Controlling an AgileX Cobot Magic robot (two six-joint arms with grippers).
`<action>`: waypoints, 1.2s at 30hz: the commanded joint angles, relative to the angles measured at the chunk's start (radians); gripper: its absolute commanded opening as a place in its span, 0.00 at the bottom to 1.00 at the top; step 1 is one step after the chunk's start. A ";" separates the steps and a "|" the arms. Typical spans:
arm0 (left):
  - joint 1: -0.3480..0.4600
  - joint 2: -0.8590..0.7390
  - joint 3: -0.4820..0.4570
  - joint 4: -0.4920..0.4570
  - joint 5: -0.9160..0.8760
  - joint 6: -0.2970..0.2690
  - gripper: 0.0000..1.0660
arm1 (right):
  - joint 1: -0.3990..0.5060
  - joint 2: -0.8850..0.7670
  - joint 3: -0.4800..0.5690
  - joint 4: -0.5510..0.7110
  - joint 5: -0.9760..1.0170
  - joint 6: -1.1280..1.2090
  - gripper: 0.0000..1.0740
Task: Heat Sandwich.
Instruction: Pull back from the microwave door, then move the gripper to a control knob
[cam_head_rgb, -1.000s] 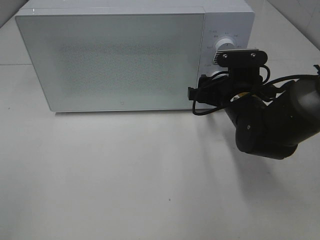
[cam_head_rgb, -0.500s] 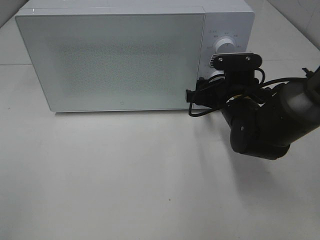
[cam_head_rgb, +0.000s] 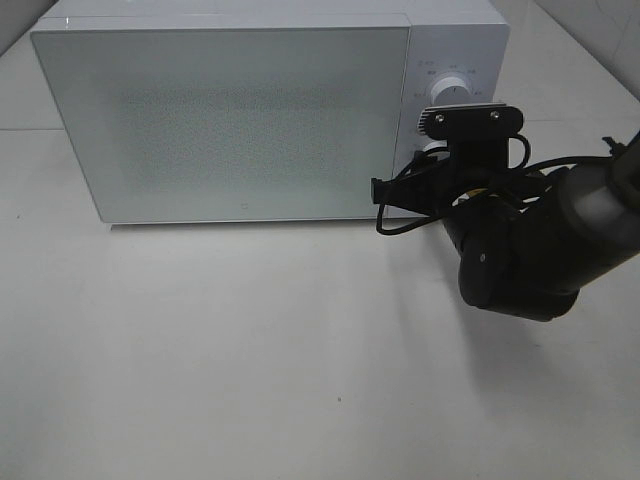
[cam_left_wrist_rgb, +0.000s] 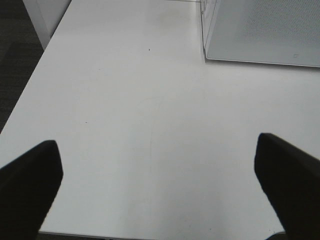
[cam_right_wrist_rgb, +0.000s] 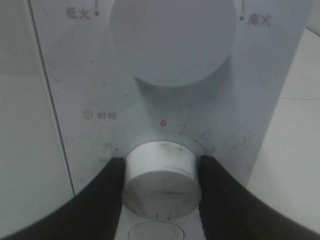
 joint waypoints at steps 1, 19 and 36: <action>0.002 -0.016 0.002 -0.010 -0.014 -0.002 0.94 | -0.005 -0.001 -0.011 0.011 -0.040 -0.011 0.16; 0.002 -0.016 0.002 -0.010 -0.014 -0.002 0.94 | -0.005 -0.001 -0.011 0.004 -0.047 -0.010 0.07; 0.002 -0.016 0.002 -0.010 -0.014 -0.002 0.94 | -0.005 -0.001 -0.011 -0.078 -0.081 0.415 0.07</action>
